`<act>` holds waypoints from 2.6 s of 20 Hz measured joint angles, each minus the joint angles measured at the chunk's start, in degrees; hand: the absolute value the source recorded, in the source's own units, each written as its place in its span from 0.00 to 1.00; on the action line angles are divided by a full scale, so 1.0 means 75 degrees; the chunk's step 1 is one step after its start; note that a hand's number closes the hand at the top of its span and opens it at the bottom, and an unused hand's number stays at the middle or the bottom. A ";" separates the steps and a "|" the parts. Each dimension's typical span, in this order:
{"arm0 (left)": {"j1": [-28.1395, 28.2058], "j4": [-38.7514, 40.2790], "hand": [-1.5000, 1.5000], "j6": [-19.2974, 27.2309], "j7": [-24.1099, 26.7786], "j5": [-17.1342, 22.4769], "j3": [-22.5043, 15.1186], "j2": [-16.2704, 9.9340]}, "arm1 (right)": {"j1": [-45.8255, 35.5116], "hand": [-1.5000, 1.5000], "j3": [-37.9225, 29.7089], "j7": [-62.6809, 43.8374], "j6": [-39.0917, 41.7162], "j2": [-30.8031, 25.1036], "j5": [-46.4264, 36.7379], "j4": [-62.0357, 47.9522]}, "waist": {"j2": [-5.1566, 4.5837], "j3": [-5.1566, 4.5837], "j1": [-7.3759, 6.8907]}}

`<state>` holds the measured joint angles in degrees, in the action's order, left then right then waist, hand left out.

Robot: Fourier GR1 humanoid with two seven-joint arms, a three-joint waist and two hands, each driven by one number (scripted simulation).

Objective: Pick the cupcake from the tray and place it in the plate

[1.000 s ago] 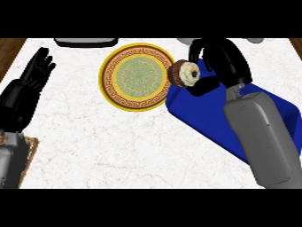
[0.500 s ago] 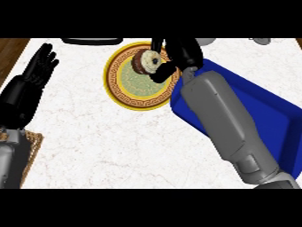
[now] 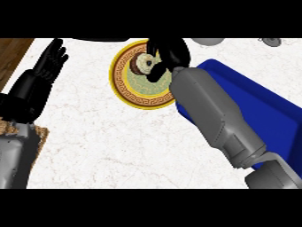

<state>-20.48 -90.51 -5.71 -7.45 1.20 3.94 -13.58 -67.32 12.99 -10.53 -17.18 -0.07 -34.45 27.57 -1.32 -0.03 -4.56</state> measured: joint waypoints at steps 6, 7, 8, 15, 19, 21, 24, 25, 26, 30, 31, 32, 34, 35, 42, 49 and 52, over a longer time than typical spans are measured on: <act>-0.0150 0.0110 0.50 -0.0034 0.0069 -0.0037 -0.0105 0.0091 | -0.0148 0.00 -0.0097 0.0148 -0.0389 0.0007 0.0779 -0.0884 | -0.0081 0.0002 -0.0252; -0.0166 0.0106 0.50 -0.0031 0.0075 -0.0052 -0.0163 0.0143 | -0.0124 0.00 -0.0102 0.0202 -0.0439 0.0007 0.0912 -0.0978 | -0.0096 0.0002 -0.0311; -0.0228 0.0143 0.50 -0.0063 0.0083 -0.0029 -0.0162 0.0142 | -0.0096 0.00 -0.0109 0.0290 -0.0449 0.0008 0.1077 -0.1028 | -0.0110 0.0003 -0.0355; -0.0417 0.0213 0.50 -0.0060 0.0094 -0.0107 -0.0280 0.0224 | -0.0127 0.00 -0.0426 0.1123 -0.0724 0.0009 0.2191 -0.1063 | -0.0145 0.0012 -0.0512; -0.0345 0.0198 0.50 -0.0037 0.0110 -0.0125 -0.0284 0.0254 | -0.0078 0.00 -0.0785 0.1743 -0.1171 0.0010 0.2898 -0.0920 | -0.0118 0.0014 -0.0467; -0.0362 0.0174 0.50 -0.0049 0.0037 -0.0099 -0.0228 0.0202 | -0.0205 0.00 -0.1053 0.1963 -0.1161 0.0010 0.3287 -0.0886 | -0.0104 0.0015 -0.0412; -0.0288 0.0152 0.50 -0.0023 0.0033 -0.0096 -0.0158 0.0173 | -0.0220 0.00 -0.1350 0.2382 -0.1217 0.0010 0.3800 -0.0938 | -0.0066 0.0012 -0.0285; -0.0244 0.0140 0.50 -0.0017 0.0028 -0.0092 -0.0132 0.0162 | -0.0296 0.00 -0.1482 0.2451 -0.1201 0.0010 0.3937 -0.0984 | -0.0057 0.0012 -0.0232; -0.0197 0.0116 0.50 -0.0002 0.0048 -0.0093 -0.0099 0.0150 | -0.0338 0.00 -0.1630 0.2557 -0.1214 0.0004 0.4044 -0.1045 | -0.0051 0.0010 -0.0182; -0.0083 0.0110 0.50 0.0043 0.0049 -0.0108 0.0039 0.0071 | -0.0151 0.00 -0.2131 0.3243 -0.0910 -0.0282 0.4423 -0.1235 | -0.0022 0.0010 0.0034; -0.0017 0.0019 0.50 0.0042 0.0011 -0.0094 0.0061 0.0053 | -0.0052 0.00 -0.2248 0.3444 -0.0837 -0.0354 0.4506 -0.1282 | -0.0009 0.0010 0.0067; 0.0075 -0.0007 0.50 0.0089 0.0068 -0.0144 0.0020 0.0114 | -0.0008 0.00 -0.2340 0.3564 -0.0734 -0.0418 0.4571 -0.1343 | 0.0002 0.0011 0.0111; 0.0130 -0.0093 0.50 0.0070 0.0000 -0.0149 0.0023 0.0086 | 0.0128 0.00 -0.2520 0.3916 -0.0533 -0.0602 0.4685 -0.1439 | 0.0016 0.0010 0.0166; 0.0195 -0.0116 0.50 0.0033 0.0021 -0.0117 0.0054 0.0064 | 0.0203 0.00 -0.2598 0.4077 -0.0373 -0.0724 0.4736 -0.1481 | 0.0023 0.0011 0.0191; 0.0310 -0.0211 0.50 -0.0055 -0.0022 -0.0007 0.0300 -0.0093 | 0.0707 0.00 -0.2765 0.4897 0.0870 -0.1676 0.4754 -0.1733 | 0.0065 0.0011 0.0331; 0.0421 -0.0310 0.50 -0.0057 -0.0088 -0.0017 0.0325 -0.0041 | 0.1085 0.00 -0.2810 0.5299 0.1730 -0.2433 0.4643 -0.1879 | 0.0098 0.0010 0.0404; 0.0464 -0.0202 0.50 -0.0046 0.0054 -0.0100 0.0299 0.0017 | 0.1243 0.00 -0.2830 0.5480 0.1923 -0.2643 0.4592 -0.1875 | 0.0102 0.0010 0.0426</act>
<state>-17.00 -92.02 -6.05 -7.04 0.45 6.17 -13.45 -57.99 -8.23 30.57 -2.75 -19.90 -0.01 13.50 -0.55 0.05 -1.37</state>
